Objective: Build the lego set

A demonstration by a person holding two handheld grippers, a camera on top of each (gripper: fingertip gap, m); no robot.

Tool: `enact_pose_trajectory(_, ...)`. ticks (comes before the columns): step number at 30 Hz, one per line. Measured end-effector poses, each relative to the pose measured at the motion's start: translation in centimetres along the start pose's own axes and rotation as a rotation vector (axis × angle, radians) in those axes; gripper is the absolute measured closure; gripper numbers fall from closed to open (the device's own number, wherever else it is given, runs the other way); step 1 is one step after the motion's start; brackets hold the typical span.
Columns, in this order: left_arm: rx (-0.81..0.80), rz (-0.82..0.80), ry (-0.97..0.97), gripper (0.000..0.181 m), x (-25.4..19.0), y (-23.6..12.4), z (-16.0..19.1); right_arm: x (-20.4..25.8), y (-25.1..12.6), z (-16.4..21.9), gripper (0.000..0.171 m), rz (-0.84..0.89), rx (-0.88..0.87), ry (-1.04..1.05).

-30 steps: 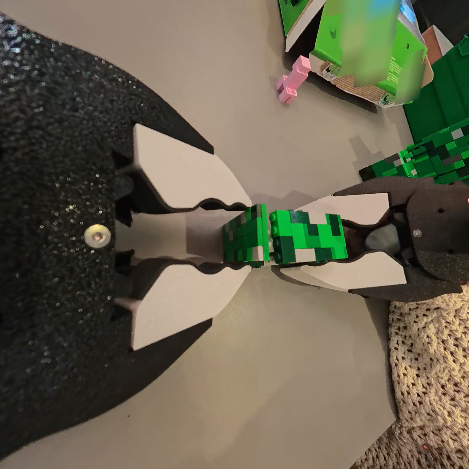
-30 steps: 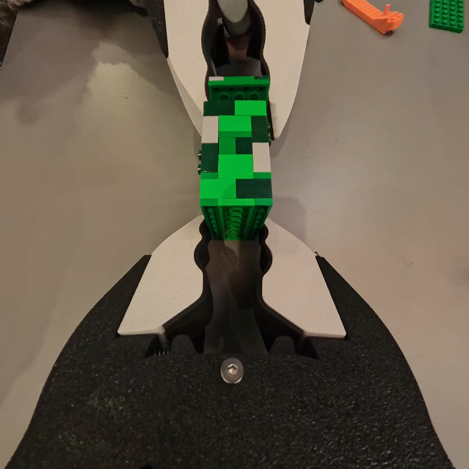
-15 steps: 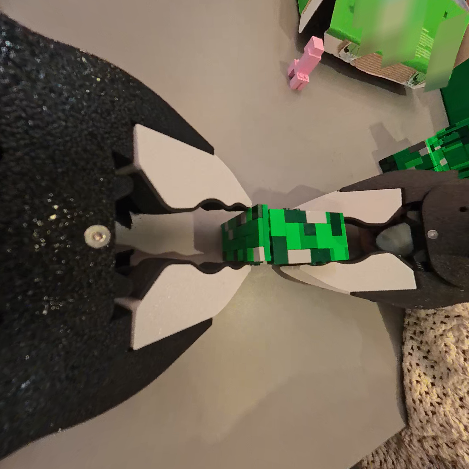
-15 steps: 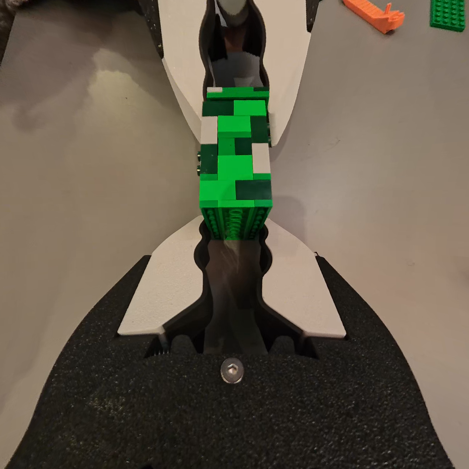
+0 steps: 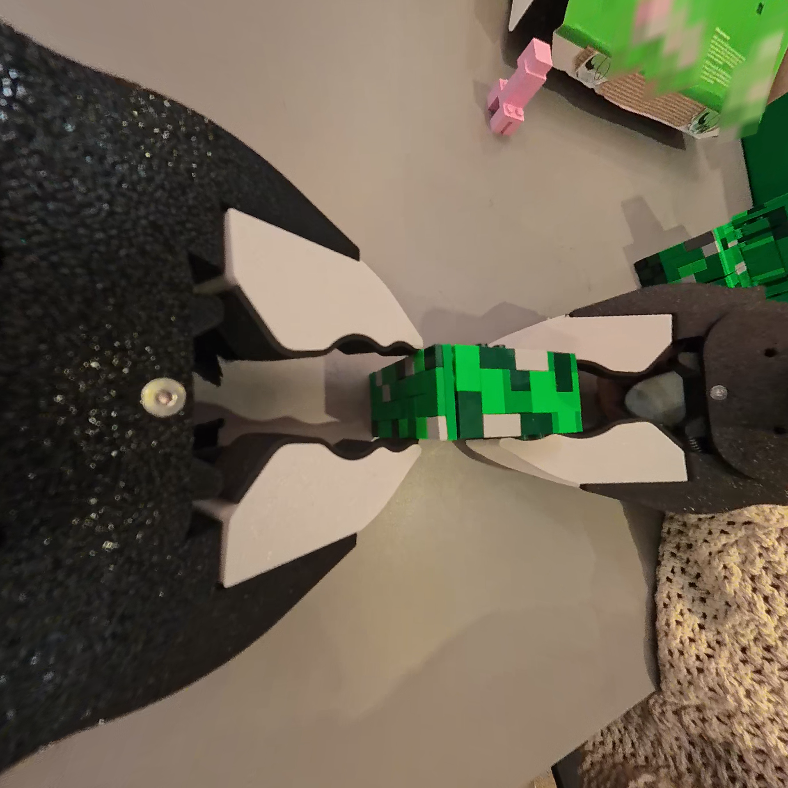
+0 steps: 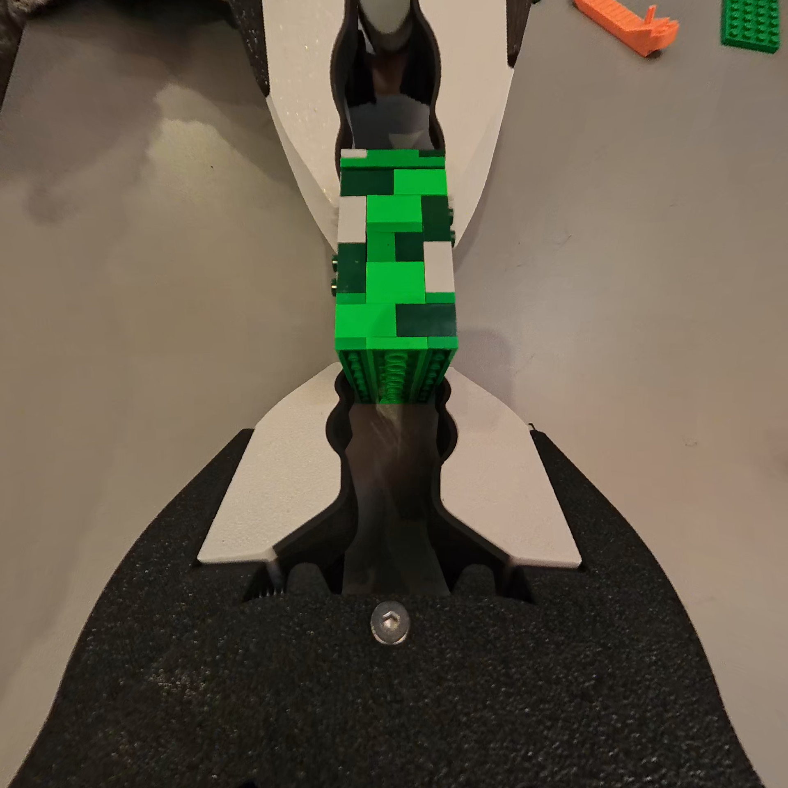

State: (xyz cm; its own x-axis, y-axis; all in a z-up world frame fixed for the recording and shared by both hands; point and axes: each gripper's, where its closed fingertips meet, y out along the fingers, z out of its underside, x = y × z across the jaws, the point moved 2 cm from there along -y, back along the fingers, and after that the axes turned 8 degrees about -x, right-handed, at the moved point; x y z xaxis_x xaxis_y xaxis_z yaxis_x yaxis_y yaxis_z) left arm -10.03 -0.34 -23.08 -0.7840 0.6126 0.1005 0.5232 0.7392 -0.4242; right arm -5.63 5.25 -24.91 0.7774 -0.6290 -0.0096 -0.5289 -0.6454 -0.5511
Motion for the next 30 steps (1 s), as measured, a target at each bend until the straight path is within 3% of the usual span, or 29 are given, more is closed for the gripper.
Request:
enact_pose_trajectory(2, -0.006, -0.002, -0.004, 0.145, 0.0, 0.1, 0.0, 0.1, 0.0, 0.0, 0.132, -0.004, -0.001, -0.002)
enact_pose_trajectory(7, -0.009, -0.005, -0.002, 0.145, 0.1, 0.2, 0.0, 0.2, 0.0, 0.0, 0.103, -0.019, -0.002, 0.003)
enact_pose_trajectory(9, -0.008, -0.003, -0.004, 0.145, 0.1, 0.2, 0.0, -0.2, -0.1, -0.7, 0.099, 0.003, -0.058, 0.006)
enact_pose_trajectory(15, -0.011, 0.004, -0.002, 0.145, 0.0, 0.4, -0.1, -0.5, -0.7, -4.9, 0.111, -0.002, -0.277, 0.021)
enact_pose_trajectory(18, -0.010, 0.003, 0.000, 0.145, 0.1, 0.5, -0.2, -0.5, -0.5, -5.3, 0.125, -0.001, -0.275, 0.011)
enact_pose_trajectory(30, -0.049, 0.006, 0.004, 0.145, 0.0, 1.0, -0.4, -0.1, 0.1, -5.2, 0.133, -0.025, -0.275, 0.002)
